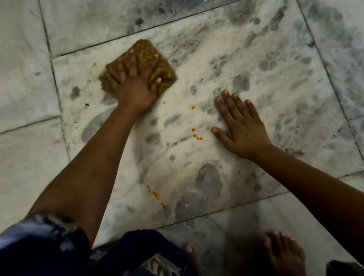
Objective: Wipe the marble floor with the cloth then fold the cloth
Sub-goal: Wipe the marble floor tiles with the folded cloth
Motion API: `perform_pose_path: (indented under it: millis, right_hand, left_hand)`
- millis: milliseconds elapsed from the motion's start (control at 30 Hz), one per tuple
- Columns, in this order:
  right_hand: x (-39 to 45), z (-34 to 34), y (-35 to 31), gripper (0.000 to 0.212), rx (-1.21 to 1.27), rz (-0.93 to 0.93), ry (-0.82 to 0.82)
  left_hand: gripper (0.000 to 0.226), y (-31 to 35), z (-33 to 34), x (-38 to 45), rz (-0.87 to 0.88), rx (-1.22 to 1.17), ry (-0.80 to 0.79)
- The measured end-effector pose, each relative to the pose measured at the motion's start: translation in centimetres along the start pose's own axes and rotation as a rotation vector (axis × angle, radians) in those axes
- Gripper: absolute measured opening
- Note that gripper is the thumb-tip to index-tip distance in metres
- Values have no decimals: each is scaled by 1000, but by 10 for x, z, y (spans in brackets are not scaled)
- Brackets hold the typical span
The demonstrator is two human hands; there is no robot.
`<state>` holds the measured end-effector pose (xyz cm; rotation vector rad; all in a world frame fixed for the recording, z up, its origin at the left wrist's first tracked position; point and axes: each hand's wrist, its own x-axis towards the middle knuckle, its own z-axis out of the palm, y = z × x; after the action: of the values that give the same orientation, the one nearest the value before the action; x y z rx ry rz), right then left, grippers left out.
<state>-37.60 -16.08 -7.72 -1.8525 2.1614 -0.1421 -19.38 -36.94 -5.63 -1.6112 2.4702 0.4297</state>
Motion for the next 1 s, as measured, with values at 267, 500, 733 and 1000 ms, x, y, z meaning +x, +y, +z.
perform_pose_path:
  millis: [267, 500, 733, 1000]
  right_hand:
    - [-2, -5, 3, 75, 0, -16, -54]
    - [-14, -7, 11, 73, -9, -65, -86]
    - [-13, -10, 12, 83, -12, 31, -47]
    - [-12, -15, 27, 87, 13, 52, -96]
  left_hand:
    - [53, 48, 25, -56, 307, 137, -16]
    - [53, 32, -2, -16, 10, 56, -59]
    - [53, 82, 15, -39, 286, 92, -69]
    - [52, 42, 3, -20, 58, 21, -47]
